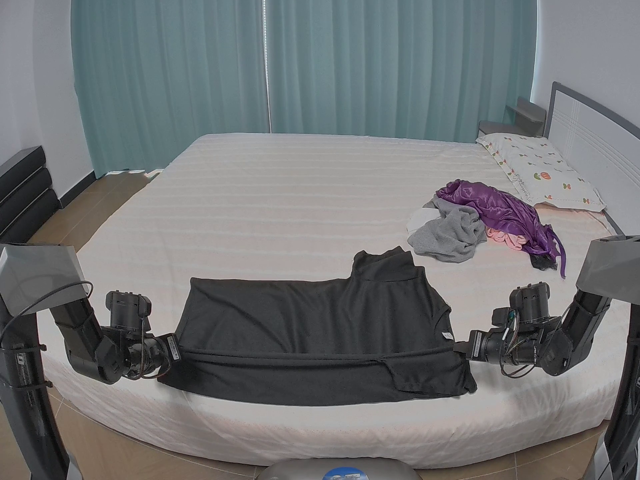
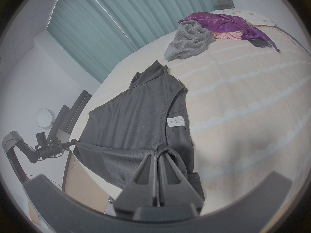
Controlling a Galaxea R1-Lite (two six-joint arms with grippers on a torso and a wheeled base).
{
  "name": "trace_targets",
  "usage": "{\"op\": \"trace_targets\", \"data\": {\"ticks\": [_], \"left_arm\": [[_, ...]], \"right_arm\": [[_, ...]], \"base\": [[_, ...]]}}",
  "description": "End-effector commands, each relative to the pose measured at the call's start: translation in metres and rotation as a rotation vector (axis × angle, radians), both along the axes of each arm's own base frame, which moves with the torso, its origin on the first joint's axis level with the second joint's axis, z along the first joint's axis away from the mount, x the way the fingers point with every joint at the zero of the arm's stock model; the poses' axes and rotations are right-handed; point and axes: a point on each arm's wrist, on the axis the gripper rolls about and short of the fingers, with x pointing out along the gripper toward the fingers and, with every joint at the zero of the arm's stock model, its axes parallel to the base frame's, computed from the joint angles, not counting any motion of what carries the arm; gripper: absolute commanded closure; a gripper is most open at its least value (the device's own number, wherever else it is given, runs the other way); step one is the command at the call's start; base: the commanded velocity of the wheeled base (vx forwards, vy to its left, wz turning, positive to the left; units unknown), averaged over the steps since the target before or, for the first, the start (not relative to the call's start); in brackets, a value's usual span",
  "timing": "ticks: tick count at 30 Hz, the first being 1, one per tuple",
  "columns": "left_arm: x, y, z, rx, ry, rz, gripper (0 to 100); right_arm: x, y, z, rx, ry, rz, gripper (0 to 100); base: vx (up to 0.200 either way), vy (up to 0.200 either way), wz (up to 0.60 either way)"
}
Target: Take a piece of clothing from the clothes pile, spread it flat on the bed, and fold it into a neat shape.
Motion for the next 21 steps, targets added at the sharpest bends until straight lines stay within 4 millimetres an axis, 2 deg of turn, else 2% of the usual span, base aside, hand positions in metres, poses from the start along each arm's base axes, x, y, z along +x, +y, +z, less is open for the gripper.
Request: {"op": "trace_targets", "data": {"ticks": [1, 4, 7, 11, 13, 14, 17, 18, 21], "left_arm": [[0.003, -0.001, -0.011, -0.014, 0.023, 0.007, 0], [0.006, -0.003, -0.011, -0.034, 0.013, 0.025, 0], [0.006, -0.004, -0.007, -0.061, 0.002, 0.048, 0], [0.004, -0.003, 0.011, -0.102, -0.047, 0.076, 0], [0.004, -0.003, 0.011, -0.102, -0.047, 0.076, 0], [-0.004, -0.001, 0.027, -0.132, -0.080, 0.094, 0], [-0.009, -0.001, 0.036, -0.142, -0.099, 0.096, 0], [-0.014, -0.001, 0.043, -0.169, -0.112, 0.116, 0], [-0.017, -0.003, 0.051, -0.251, -0.133, 0.189, 0]], "right_arm": [[0.004, 0.003, -0.010, 0.000, 0.015, 0.004, 0], [0.003, 0.005, -0.010, 0.011, 0.018, 0.001, 0], [0.001, 0.005, -0.001, 0.064, 0.024, -0.043, 0], [-0.006, 0.004, 0.012, 0.124, -0.005, -0.081, 0], [-0.006, 0.004, 0.012, 0.124, -0.005, -0.081, 0], [-0.017, 0.002, 0.020, 0.172, -0.026, -0.115, 0], [-0.027, 0.003, 0.022, 0.204, -0.026, -0.135, 0], [-0.036, 0.005, 0.023, 0.241, -0.010, -0.160, 0], [-0.047, 0.004, 0.024, 0.305, 0.004, -0.200, 0]], "base": [[0.000, 0.000, 0.00], [0.000, 0.000, 0.00], [0.000, 0.000, 0.00], [0.000, 0.000, 0.00], [0.000, 0.000, 0.00], [0.000, 0.000, 0.00], [0.000, 0.000, 0.00], [0.000, 0.000, 0.00], [0.000, 0.000, 0.00]]}}
